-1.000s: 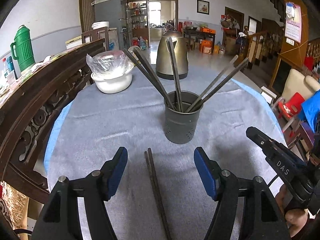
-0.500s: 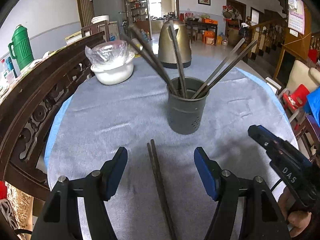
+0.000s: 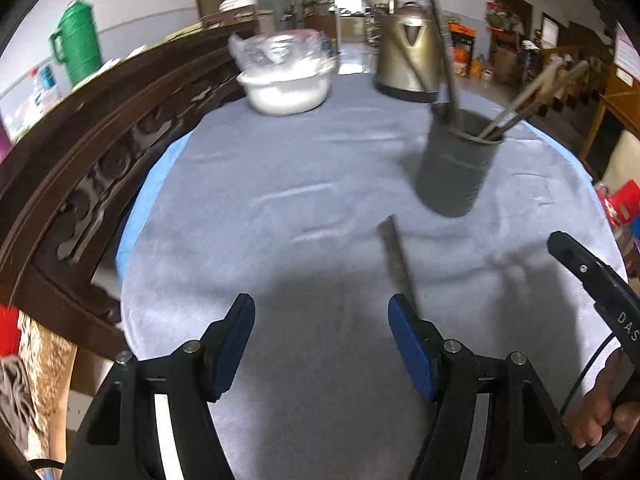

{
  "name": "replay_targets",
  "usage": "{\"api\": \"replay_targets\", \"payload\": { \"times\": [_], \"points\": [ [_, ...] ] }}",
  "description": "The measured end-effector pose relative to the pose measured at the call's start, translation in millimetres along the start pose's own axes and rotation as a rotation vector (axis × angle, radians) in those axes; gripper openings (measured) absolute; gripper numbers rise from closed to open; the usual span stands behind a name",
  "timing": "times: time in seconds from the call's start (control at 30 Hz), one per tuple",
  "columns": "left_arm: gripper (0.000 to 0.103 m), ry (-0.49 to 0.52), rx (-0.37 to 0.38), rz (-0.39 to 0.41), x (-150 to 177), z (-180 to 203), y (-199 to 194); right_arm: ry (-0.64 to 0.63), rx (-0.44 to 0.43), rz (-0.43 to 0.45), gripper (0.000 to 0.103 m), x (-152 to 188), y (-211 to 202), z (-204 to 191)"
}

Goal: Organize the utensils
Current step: 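Move both open tools toward the last pair of dark chopsticks on the cloth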

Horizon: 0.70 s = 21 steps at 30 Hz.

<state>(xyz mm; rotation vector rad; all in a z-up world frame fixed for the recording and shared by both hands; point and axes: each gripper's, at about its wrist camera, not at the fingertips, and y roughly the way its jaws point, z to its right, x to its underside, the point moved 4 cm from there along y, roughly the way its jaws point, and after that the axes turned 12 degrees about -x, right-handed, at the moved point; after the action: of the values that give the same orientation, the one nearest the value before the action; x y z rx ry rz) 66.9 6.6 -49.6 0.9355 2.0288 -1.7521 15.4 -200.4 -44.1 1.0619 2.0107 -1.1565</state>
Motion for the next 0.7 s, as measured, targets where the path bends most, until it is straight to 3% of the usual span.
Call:
{"api": "replay_targets", "payload": {
  "times": [0.7],
  "points": [
    [0.07, -0.013, -0.033, -0.023, 23.1, -13.0, 3.4, -0.03, -0.041, -0.085, 0.027, 17.4, 15.2, -32.5]
  ]
}}
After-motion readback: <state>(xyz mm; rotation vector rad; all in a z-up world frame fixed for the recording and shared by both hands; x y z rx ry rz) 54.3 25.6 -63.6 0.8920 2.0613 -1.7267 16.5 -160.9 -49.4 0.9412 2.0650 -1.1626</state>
